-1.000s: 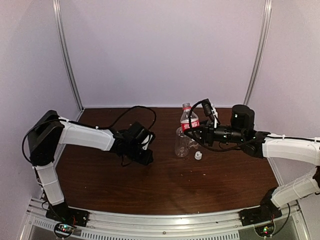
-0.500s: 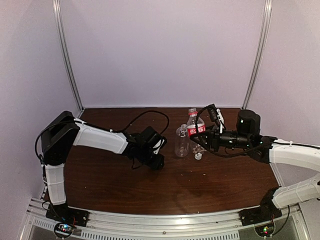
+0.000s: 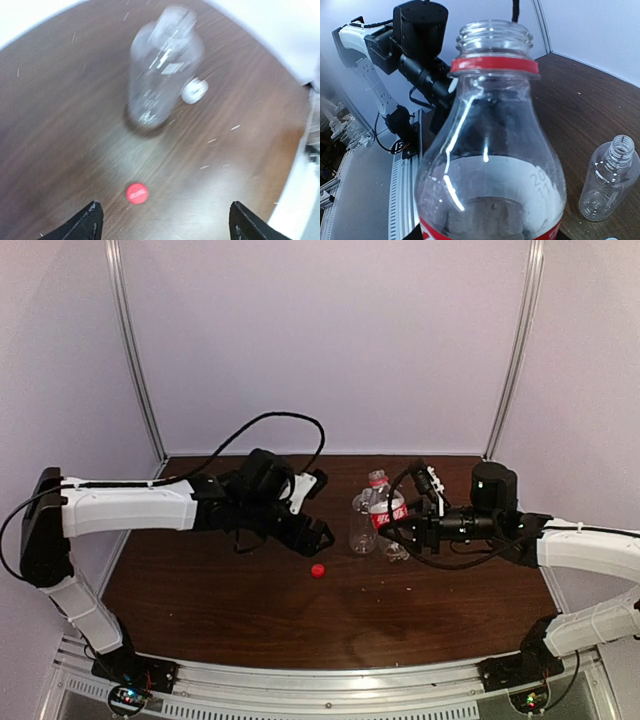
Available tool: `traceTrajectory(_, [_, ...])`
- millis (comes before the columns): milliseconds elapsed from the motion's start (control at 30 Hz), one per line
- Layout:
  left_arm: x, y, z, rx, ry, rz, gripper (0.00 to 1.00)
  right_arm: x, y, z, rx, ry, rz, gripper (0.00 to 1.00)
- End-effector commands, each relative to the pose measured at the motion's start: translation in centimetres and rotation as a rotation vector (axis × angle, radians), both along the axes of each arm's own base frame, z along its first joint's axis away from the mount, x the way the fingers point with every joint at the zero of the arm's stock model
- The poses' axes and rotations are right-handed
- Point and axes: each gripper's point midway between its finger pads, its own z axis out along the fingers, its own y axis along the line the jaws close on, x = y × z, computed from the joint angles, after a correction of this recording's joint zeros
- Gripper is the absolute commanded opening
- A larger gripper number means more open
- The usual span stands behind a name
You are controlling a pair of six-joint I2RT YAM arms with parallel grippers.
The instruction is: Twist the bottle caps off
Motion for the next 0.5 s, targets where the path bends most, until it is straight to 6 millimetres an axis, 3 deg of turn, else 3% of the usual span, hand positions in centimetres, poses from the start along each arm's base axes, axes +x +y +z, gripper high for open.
traceTrajectory(0, [-2.8,-0.9,8.7,-0.222,-0.102,-0.188,0.89,-2.7,0.7,0.8,0.036,-0.029,0.179,0.30])
traceTrajectory(100, [-4.9,-1.2,13.5,-0.356,-0.127,-0.273,0.90,-3.9,1.1,1.3,0.065,-0.032,0.252,0.32])
traceTrajectory(200, [-6.4,-1.9,16.7,-0.446,-0.107,-0.352,0.91,-4.6,1.5,1.7,0.076,-0.037,0.294,0.33])
traceTrajectory(467, [-7.9,-4.5,19.2,-0.574,-0.007,-0.481,0.91,-5.6,2.9,2.5,0.075,-0.049,0.351,0.35])
